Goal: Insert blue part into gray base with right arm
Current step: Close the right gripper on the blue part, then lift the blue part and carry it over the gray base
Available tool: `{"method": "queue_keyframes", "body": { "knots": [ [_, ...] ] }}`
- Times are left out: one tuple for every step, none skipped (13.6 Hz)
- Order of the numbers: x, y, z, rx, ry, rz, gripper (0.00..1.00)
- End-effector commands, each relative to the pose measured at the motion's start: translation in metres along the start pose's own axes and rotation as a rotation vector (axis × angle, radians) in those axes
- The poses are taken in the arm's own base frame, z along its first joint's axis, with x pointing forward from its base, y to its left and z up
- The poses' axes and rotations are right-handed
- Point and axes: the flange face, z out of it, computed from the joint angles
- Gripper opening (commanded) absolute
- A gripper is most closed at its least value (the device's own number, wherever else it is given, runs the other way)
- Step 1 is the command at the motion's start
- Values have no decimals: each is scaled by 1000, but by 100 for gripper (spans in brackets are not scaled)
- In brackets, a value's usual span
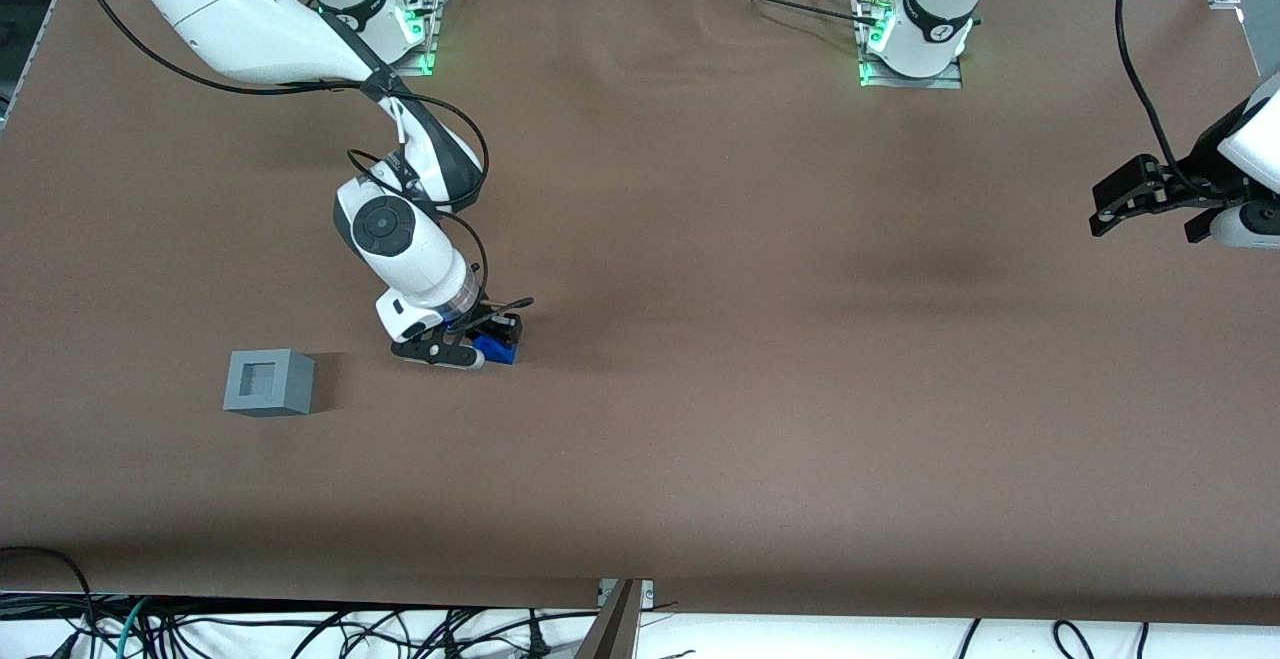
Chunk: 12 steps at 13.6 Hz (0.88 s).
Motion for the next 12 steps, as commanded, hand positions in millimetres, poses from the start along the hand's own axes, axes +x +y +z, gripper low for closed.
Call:
{"method": "queue_keyframes", "body": {
  "knots": [
    [6,3,-11,-1,32,-47,18],
    [13,10,-22,-27,30,-71,18],
    [28,27,-39,-64,19,-106,18],
    [42,46,-58,-100,-3,-151,18],
    [54,62,-78,-116,-24,-196,18],
    [66,80,-96,-93,-63,-217,18],
    [79,102,-110,-61,-104,-249,18],
    [92,127,-121,-61,-127,-292,19],
    [105,156,-130,-75,-134,-328,19],
    [111,174,-136,-86,-138,-364,19],
    [118,192,-141,-93,-134,-387,19],
    [124,208,-145,-103,-128,-415,19]
  ]
}}
